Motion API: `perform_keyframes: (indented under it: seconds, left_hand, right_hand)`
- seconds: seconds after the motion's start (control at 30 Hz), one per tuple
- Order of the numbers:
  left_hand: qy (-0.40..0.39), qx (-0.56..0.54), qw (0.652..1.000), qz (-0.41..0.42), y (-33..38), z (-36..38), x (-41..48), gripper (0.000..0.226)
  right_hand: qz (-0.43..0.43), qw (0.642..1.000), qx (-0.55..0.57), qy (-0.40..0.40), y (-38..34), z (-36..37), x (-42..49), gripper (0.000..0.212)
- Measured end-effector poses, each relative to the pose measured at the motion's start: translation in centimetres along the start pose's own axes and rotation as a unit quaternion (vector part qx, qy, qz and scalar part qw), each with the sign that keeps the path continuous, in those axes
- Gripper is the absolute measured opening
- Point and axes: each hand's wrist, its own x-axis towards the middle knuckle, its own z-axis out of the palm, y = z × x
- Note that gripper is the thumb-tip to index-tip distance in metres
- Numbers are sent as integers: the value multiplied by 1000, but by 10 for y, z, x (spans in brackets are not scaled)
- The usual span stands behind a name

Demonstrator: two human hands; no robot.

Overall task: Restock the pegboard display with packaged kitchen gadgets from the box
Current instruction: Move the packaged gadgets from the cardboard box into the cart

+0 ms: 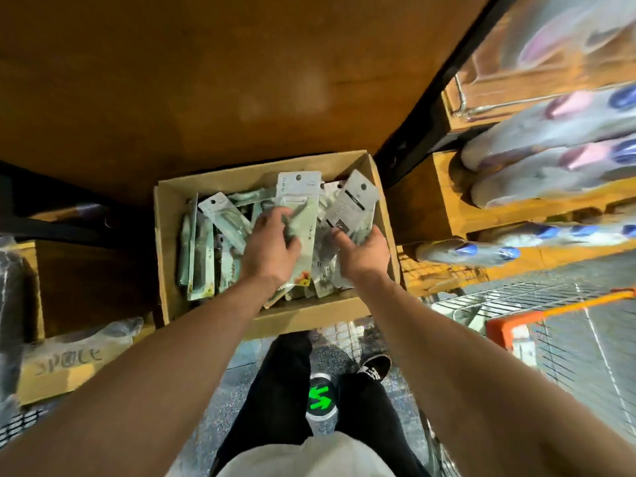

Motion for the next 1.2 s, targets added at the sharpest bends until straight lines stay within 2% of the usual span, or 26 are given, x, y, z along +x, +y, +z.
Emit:
perform_keyframes:
  seconds: [0.1,0.23,0.37,0.53,0.63,0.73,0.83,0.97,1.0,1.1,1.2]
  left_hand:
    - [11,27,997,66,61,13,-18,45]
    - [-5,33,988,152,141,45,-52,45]
    - [-40,45,968,245,222,99,-105,46]
    - [-112,70,924,360,294,191,-176,45]
    - [-161,116,894,402,305,253,-208,44]
    - [-211,175,877,394,290,310,-225,44]
    - [-236,254,862,370,260,367,-222,45]
    - [-263,304,856,325,226,412,-204,46]
    - [-269,311,852,324,220,419,-199,48]
    - [-279,338,831,342,209,429,-191,52]
    - [-289,336,840,313,215,427,-188,51]
  right_hand:
    - [-12,996,80,33,-3,-60,-17,37]
    - [-23,984,157,85,7,-146,-38,53]
    - [-21,966,222,133,54,-244,-56,52]
    - [27,917,321,236,132,-346,-78,59]
    - [74,897,338,276,193,-380,-85,68]
    - [145,880,355,281,259,-386,-80,81]
    - [245,872,355,229,324,-375,-62,111]
    - [306,868,347,181,404,-337,-20,142]
    - [313,866,350,173,419,-328,-10,141]
    - [317,876,330,155,394,-342,-12,121]
    - [332,869,311,196,378,-355,-12,81]
